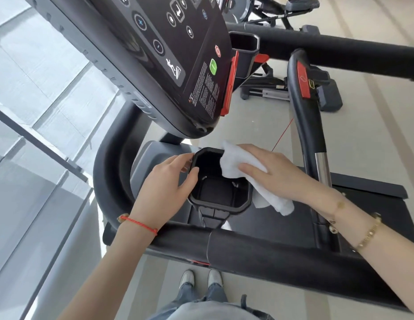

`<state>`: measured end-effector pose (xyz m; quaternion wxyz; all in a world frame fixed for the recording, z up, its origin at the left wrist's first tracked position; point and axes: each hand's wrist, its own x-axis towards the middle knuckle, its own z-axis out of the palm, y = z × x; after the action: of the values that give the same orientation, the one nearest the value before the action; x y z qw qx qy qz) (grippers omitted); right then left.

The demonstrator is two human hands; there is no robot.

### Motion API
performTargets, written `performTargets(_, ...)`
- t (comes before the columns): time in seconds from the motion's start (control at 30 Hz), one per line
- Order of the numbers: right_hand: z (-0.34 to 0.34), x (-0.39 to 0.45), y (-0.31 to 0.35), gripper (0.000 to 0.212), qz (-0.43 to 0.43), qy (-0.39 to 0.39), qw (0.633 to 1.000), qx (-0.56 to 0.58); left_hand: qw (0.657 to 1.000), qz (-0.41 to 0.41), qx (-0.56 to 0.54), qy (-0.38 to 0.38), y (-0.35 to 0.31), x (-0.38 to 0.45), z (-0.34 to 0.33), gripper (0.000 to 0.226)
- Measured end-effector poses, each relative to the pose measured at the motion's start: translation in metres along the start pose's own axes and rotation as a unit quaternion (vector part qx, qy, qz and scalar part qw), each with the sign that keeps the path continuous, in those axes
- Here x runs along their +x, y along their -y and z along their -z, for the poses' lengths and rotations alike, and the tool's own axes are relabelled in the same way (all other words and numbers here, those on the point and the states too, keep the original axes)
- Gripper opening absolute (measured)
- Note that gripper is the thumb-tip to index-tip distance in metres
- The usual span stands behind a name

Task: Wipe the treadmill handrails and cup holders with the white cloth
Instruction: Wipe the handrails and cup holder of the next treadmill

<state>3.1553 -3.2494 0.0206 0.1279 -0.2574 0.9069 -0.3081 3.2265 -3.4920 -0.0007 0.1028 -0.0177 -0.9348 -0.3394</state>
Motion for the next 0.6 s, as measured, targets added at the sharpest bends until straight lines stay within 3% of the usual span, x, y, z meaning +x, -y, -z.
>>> performTargets(0.13, -0.012, 0.038, 0.025, 0.043, 0.042, 0.036, 0.991, -0.119, 1.0, -0.009, 0.008, -0.002, -0.002, 0.001, 0.0, 0.034)
performTargets(0.23, -0.022, 0.054, 0.038, 0.04, 0.072, 0.019, 0.98, -0.186, 1.0, -0.013, 0.011, -0.007, -0.002, 0.001, 0.001, 0.026)
performTargets(0.43, -0.001, 0.013, -0.001, 0.035, 0.012, -0.006, 0.998, -0.06, 1.0, -0.007, 0.016, 0.005, -0.001, 0.0, 0.002, 0.042)
performTargets(0.6, -0.012, 0.049, 0.031, 0.031, 0.041, 0.026, 0.989, -0.138, 1.0, -0.005, 0.012, -0.001, -0.002, 0.001, 0.002, 0.039)
